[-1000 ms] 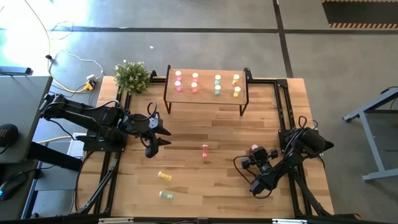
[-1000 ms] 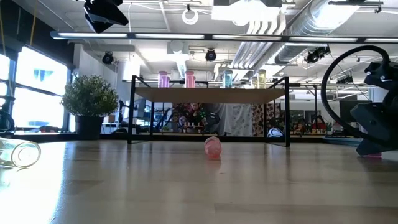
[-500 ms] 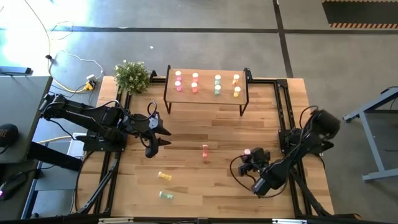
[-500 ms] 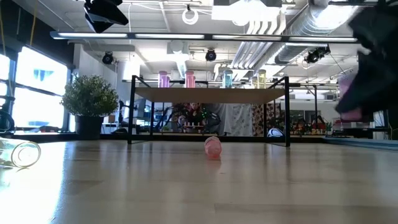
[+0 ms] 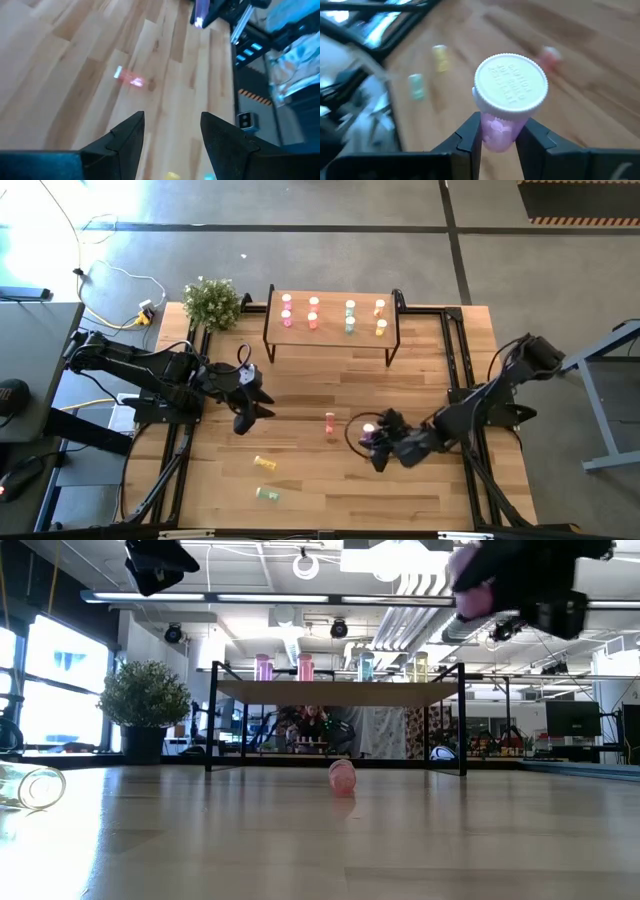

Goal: Pick and place medicine bottles onto shelf by color
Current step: Put the purple pill bottle on the shelf aligned with the other purple pill bottles

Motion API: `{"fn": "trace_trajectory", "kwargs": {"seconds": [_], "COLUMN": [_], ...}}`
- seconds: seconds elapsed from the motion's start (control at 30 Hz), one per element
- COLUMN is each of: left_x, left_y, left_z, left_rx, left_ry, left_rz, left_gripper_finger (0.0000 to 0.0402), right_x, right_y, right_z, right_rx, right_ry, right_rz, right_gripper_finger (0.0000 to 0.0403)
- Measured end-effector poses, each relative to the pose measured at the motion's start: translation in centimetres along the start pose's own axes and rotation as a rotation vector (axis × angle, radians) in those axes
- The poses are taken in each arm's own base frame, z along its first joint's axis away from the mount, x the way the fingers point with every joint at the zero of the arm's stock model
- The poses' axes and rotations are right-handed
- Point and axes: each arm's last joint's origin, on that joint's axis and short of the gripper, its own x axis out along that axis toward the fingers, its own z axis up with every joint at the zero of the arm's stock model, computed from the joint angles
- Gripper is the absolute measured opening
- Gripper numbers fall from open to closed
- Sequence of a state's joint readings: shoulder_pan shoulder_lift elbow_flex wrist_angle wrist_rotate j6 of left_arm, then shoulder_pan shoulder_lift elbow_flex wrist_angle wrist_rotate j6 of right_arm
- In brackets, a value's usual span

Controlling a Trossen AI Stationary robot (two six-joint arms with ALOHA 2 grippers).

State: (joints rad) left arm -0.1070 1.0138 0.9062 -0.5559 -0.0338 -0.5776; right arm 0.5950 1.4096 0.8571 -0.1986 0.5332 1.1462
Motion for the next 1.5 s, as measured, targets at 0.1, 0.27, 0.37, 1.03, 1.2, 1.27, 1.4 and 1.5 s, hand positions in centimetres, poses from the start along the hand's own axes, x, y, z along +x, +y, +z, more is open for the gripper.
{"fn": "trace_trajectory", "kwargs": {"seconds": [0.1, 0.27, 0.37, 1.03, 1.2, 1.27, 1.4, 1.5], "left_x": [0.0, 0.4, 0.9, 2.3, 1.2, 0.9, 1.4, 2.3], "left_y": [-0.2, -0.8, -1.0, 2.6, 2.1, 2.1, 2.4, 2.7], "left_z": [0.3, 1.2, 1.8, 5.2, 7.0, 7.3, 7.1, 6.9], "left_rx": [-0.030, -0.044, -0.049, -0.246, -0.196, -0.172, -0.113, -0.099], "left_ry": [-0.029, -0.109, -0.145, -0.102, -0.144, -0.130, -0.069, -0.026], "left_rz": [-0.024, -0.083, -0.122, -0.231, -0.244, -0.213, -0.108, -0.095], "left_gripper_finger": [0.0186, 0.0186, 0.0186, 0.0186, 0.0186, 0.0186, 0.0186, 0.0186], "right_x": [0.6, 1.9, 2.5, 0.8, 1.9, 2.5, 4.0, 5.3], "right_y": [-0.1, -0.8, -1.5, -1.6, -1.5, -1.4, -1.8, -2.2], "right_z": [1.6, 4.1, 5.5, 17.6, 18.5, 18.6, 18.1, 17.5], "right_rx": [-0.025, -0.060, -0.067, -0.329, -0.386, -0.404, -0.400, -0.389], "right_ry": [0.072, 0.188, 0.242, 0.301, 0.339, 0.344, 0.388, 0.431], "right_rz": [0.087, 0.224, 0.289, 0.416, 0.414, 0.417, 0.391, 0.365], "right_gripper_finger": [0.0081, 0.0081, 0.0081, 0.0081, 0.0081, 0.0081, 0.0081, 0.0081]}}
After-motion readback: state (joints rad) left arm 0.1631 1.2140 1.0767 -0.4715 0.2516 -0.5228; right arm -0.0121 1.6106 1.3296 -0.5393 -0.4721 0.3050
